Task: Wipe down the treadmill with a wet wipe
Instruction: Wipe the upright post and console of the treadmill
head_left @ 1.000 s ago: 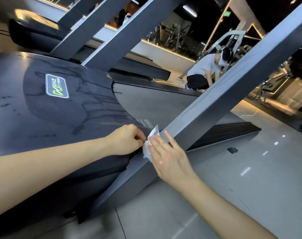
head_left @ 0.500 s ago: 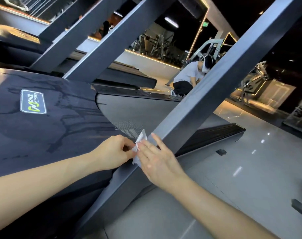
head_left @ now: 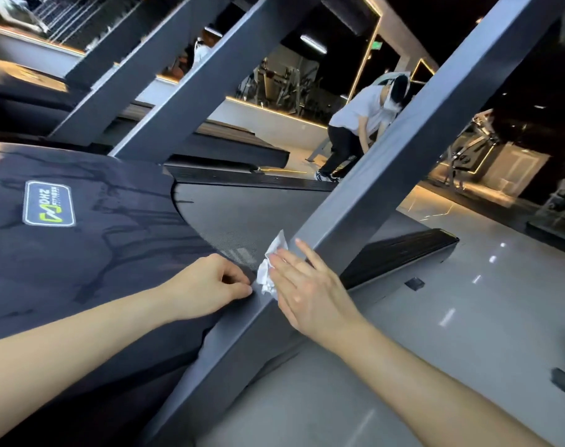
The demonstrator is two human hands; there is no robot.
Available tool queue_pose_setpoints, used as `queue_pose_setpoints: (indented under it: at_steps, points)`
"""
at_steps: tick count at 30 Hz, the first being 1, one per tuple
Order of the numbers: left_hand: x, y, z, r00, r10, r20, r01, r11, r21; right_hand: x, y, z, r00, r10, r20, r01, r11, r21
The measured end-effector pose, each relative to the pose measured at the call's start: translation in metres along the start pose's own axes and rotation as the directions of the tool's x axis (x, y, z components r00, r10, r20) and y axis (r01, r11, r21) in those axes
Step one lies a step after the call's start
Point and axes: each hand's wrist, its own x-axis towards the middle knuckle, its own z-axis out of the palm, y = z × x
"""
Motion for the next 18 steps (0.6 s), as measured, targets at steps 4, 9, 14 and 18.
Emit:
queue_pose_setpoints:
  at_steps: [4, 9, 14, 18]
  points:
    - [0.003, 0.0, 0.001, 1.0, -0.001, -0.014, 0.001, 1.0, 0.014, 0.008, 0.061, -0.02, 0.999, -0.024, -0.047, 0.018, 0.991, -0.13]
    - [0.007, -0.005, 0.004, 0.999, 0.033, -0.026, -0.032, 0.998, 0.062, 0.023, 0.142, -0.055, 0.901, 0.423, -0.097, -0.431, 0.845, -0.318]
    - [0.023, 0.029, 0.001, 0.947, 0.157, -0.279, -0.16, 0.987, 0.013, 0.016, 0.079, -0.027, 0.947, 0.294, -0.131, -0.313, 0.936, -0.163]
    - [0.029, 0.078, -0.004, 0.874, 0.321, -0.364, -0.355, 0.935, -0.028, -0.006, 0.048, -0.019, 0.996, 0.081, -0.036, -0.084, 0.993, -0.088]
